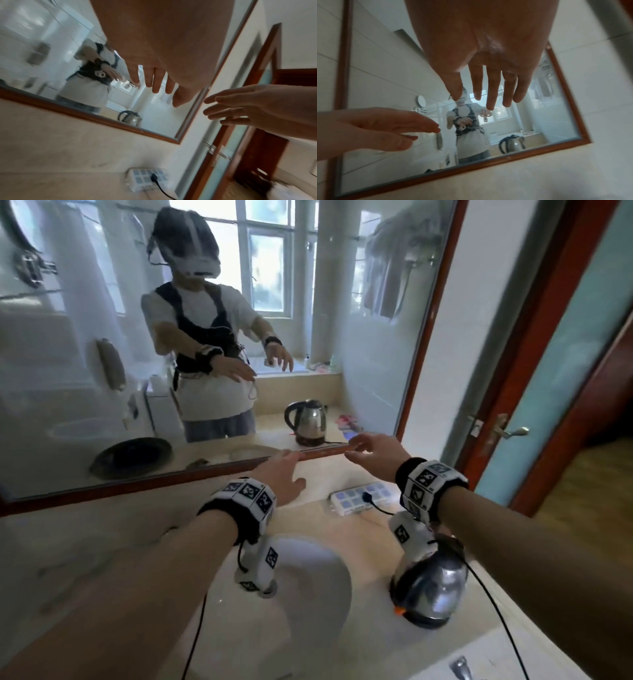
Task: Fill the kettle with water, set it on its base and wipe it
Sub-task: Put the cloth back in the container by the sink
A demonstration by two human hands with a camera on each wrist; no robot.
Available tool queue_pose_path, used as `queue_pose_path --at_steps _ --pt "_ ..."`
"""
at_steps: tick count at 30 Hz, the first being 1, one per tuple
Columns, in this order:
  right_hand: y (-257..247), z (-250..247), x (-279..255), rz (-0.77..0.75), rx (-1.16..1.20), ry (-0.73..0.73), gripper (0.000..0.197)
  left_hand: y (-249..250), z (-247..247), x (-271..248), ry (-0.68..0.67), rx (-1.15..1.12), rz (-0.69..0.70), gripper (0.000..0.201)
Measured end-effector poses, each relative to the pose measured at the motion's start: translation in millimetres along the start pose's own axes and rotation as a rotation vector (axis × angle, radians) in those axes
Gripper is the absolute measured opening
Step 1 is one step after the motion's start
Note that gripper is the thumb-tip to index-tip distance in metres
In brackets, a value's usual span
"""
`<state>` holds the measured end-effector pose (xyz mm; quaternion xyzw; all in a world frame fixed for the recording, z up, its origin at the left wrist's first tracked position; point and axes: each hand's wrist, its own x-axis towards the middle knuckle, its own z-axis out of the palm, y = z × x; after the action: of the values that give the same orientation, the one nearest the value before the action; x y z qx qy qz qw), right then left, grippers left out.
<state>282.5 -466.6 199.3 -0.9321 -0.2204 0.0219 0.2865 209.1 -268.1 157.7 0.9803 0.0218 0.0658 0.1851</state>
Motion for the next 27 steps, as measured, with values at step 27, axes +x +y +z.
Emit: queue_pose_path --at_steps 27 --pt "262.4 166.1 -150.0 0.336 -0.156 -0.676 0.078 114.4 217.7 35.6 -0.561 0.369 0.113 0.039"
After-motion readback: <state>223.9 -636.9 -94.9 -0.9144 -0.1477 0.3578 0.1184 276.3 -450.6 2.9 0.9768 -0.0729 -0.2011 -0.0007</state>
